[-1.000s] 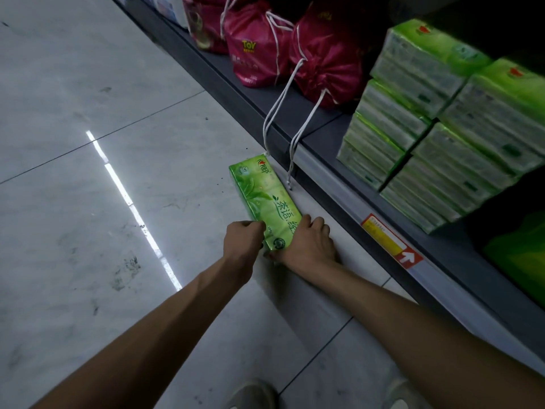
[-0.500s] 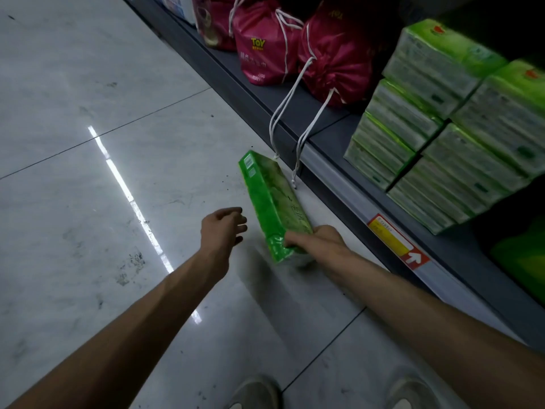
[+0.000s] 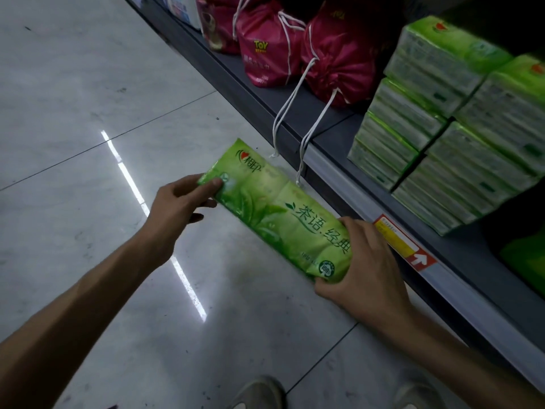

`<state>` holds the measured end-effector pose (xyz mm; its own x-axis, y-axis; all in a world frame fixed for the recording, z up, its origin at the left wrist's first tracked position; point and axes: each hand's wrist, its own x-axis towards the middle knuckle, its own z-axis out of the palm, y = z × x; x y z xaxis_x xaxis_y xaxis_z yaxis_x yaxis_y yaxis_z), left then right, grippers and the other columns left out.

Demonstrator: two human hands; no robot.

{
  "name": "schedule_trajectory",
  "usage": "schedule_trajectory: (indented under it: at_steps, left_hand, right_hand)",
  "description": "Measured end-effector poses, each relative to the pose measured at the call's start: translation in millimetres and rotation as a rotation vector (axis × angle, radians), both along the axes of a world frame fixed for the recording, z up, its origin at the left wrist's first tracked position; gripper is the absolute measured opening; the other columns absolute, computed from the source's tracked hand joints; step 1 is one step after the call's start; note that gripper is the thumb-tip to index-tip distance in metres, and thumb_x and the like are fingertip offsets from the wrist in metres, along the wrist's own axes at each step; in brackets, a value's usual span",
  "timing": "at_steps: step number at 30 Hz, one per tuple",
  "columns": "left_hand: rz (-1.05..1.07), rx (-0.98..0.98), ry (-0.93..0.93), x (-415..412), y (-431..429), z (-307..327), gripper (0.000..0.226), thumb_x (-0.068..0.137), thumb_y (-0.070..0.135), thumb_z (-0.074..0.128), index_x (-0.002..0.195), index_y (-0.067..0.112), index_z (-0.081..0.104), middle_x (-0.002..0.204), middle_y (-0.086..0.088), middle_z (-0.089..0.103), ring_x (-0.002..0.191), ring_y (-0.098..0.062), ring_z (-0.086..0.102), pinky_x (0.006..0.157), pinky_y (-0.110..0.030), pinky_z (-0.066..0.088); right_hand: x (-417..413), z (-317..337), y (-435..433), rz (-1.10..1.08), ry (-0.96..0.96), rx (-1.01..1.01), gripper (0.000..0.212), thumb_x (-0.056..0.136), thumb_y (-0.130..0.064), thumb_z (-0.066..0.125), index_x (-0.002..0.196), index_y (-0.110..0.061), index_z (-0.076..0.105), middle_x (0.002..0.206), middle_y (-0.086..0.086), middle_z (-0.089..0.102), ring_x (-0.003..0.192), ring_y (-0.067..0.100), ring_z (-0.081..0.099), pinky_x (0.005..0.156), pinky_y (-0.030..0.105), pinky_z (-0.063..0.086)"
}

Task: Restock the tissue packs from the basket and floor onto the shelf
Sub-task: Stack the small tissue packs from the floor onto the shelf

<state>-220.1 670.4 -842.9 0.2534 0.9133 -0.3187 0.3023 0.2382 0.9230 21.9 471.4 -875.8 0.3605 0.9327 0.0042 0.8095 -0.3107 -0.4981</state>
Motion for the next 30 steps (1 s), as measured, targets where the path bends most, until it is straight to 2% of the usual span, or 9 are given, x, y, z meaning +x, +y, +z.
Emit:
schedule_trajectory:
  at_steps: [4,7,9,13,17,19,21,25,30]
  left_hand:
    - [-0.093,0.035,0.03,-16.8,-5.2,12.1,0.051,0.069,0.044,0.088,0.116,0.026,0.079,0.107,0.001,0.081,0.1,-0.01,0.075,0.087,-0.033,0.054]
    - [-0.185,0.043,0.047,-28.5,-10.9,21.6,0.049,0.072,0.015,0.089,0.119,0.02,0.077,0.106,-0.004,0.082,0.097,-0.014,0.077,0.086,-0.024,0.06]
    - [-0.226,0.102,0.096,-33.8,-17.7,25.1,0.051,0.074,0.0,0.087,0.118,0.022,0.076,0.107,-0.003,0.081,0.094,-0.019,0.078,0.089,-0.029,0.062]
    - [-0.239,0.307,0.177,-37.1,-34.6,27.0,0.056,0.066,0.007,0.093,0.114,0.025,0.071,0.101,0.013,0.08,0.091,-0.004,0.076,0.08,-0.015,0.057]
    - [-0.155,0.476,0.122,-35.6,-46.7,22.9,0.051,0.069,0.0,0.091,0.109,0.023,0.069,0.104,0.017,0.077,0.096,0.002,0.073,0.08,-0.01,0.053]
    - [-0.133,0.576,0.078,-35.5,-48.8,20.1,0.054,0.07,-0.004,0.09,0.11,0.024,0.069,0.115,0.013,0.075,0.106,-0.004,0.072,0.091,-0.014,0.054]
    - [-0.141,0.692,0.096,-36.0,-50.8,18.0,0.053,0.071,-0.004,0.089,0.112,0.024,0.069,0.122,0.008,0.072,0.113,-0.005,0.069,0.098,-0.017,0.052]
    - [-0.2,0.989,0.286,-39.4,-54.2,11.8,0.046,0.072,-0.007,0.089,0.113,0.0,0.069,0.127,-0.007,0.067,0.118,-0.006,0.064,0.097,-0.014,0.05]
    - [-0.212,1.097,0.333,-38.9,-58.5,3.5,0.054,0.069,-0.009,0.09,0.114,0.0,0.063,0.133,-0.022,0.061,0.123,-0.035,0.063,0.088,-0.051,0.06]
  right_hand:
    - [2.3,7.5,-2.4,0.046,-0.152,0.19,0.095,0.057,-0.031,0.086,0.142,-0.013,0.048,0.133,0.004,0.048,0.12,0.024,0.047,0.09,0.039,0.052]
    - [11.7,8.8,-4.7,0.089,-0.392,0.366,0.093,0.061,-0.012,0.089,0.143,-0.005,0.047,0.138,0.015,0.048,0.126,0.035,0.045,0.102,0.046,0.047]
    - [18.1,7.9,-5.2,0.121,-0.559,0.502,0.079,0.07,-0.003,0.081,0.14,-0.007,0.045,0.138,0.015,0.043,0.126,0.038,0.043,0.104,0.049,0.044]
    - [33.7,5.8,-2.9,0.176,-0.713,0.714,0.06,0.081,0.0,0.078,0.128,-0.015,0.044,0.129,0.012,0.038,0.118,0.035,0.043,0.103,0.043,0.039]
    - [32.3,15.0,-2.3,0.091,-0.415,0.714,0.057,0.084,-0.003,0.081,0.126,-0.015,0.045,0.13,0.011,0.034,0.119,0.031,0.046,0.106,0.028,0.042]
    - [23.5,17.1,-5.0,-0.095,-0.068,0.641,0.071,0.078,-0.003,0.086,0.134,-0.019,0.045,0.132,0.0,0.036,0.118,0.01,0.052,0.096,0.023,0.054]
    - [17.5,15.1,-7.6,-0.251,0.256,0.564,0.08,0.076,-0.002,0.088,0.143,-0.023,0.048,0.126,-0.009,0.043,0.112,-0.008,0.056,0.092,0.009,0.05]
    - [15.2,15.3,-10.2,-0.272,0.131,0.556,0.057,0.077,-0.001,0.087,0.128,-0.013,0.065,0.124,-0.005,0.051,0.106,0.009,0.06,0.092,0.006,0.047]
    - [13.7,18.4,-12.8,-0.283,0.051,0.598,0.056,0.071,0.009,0.087,0.119,-0.006,0.063,0.121,0.004,0.05,0.109,0.008,0.052,0.091,0.001,0.04]
